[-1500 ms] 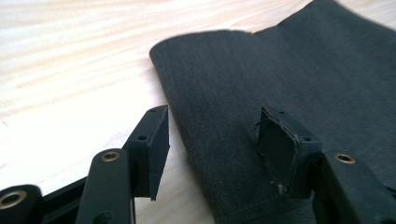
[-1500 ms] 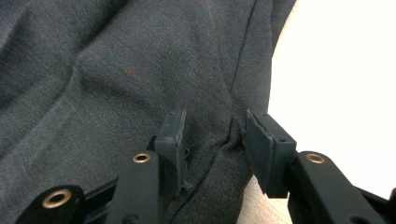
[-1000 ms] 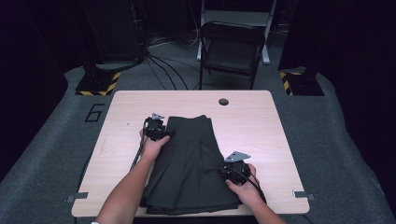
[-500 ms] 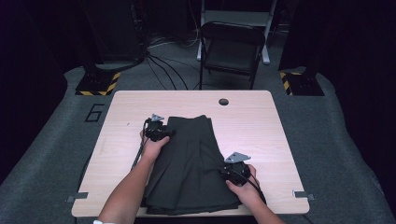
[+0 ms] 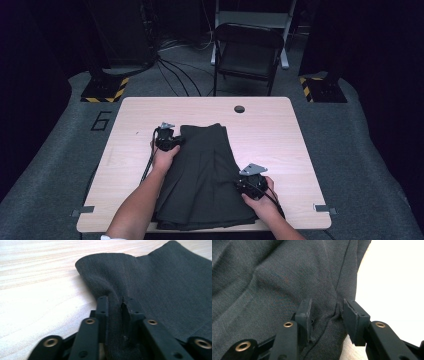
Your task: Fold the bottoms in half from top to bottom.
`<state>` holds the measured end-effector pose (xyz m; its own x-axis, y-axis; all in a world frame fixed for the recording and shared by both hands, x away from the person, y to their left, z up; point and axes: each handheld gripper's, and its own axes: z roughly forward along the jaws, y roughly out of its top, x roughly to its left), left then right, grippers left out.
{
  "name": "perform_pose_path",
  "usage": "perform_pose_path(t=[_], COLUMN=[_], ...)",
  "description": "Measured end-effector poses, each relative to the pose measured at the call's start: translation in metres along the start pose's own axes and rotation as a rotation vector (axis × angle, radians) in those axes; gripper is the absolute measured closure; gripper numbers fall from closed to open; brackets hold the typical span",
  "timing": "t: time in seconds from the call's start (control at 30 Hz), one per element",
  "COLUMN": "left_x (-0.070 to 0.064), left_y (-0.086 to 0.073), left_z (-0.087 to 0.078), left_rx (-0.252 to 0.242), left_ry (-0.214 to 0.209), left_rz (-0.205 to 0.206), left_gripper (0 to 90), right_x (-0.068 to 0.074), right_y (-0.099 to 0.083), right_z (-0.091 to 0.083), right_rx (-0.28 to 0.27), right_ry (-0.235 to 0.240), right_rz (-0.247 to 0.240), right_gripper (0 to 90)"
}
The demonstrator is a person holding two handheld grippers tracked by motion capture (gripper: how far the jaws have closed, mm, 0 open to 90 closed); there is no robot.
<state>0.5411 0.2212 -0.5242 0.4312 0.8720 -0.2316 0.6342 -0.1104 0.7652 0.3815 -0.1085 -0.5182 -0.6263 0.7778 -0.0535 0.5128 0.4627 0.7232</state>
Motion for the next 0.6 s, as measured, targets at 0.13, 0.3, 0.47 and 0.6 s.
perform_pose_path(t=[0.13, 0.3, 0.47, 0.6], left_x=[-0.005, -0.008, -0.008, -0.011], left_y=[0.004, 0.007, 0.014, 0.019], left_z=[-0.003, -0.008, -0.013, -0.018], left_rx=[-0.003, -0.019, -0.03, -0.037], left_ry=[0.017, 0.012, -0.006, -0.006], left_rz=[0.02, 0.033, 0.047, 0.059], left_gripper=[81.7, 82.5, 82.9, 83.2], right_x=[-0.001, 0.001, 0.005, 0.007], right_y=[0.0, 0.0, 0.001, 0.003], right_z=[0.0, -0.001, -0.004, -0.006], right_rx=[0.002, 0.0, -0.005, -0.018], right_ry=[0.004, -0.012, 0.008, 0.02], right_rz=[-0.012, -0.003, -0.006, -0.012], right_gripper=[59.1, 59.1, 58.7, 57.9])
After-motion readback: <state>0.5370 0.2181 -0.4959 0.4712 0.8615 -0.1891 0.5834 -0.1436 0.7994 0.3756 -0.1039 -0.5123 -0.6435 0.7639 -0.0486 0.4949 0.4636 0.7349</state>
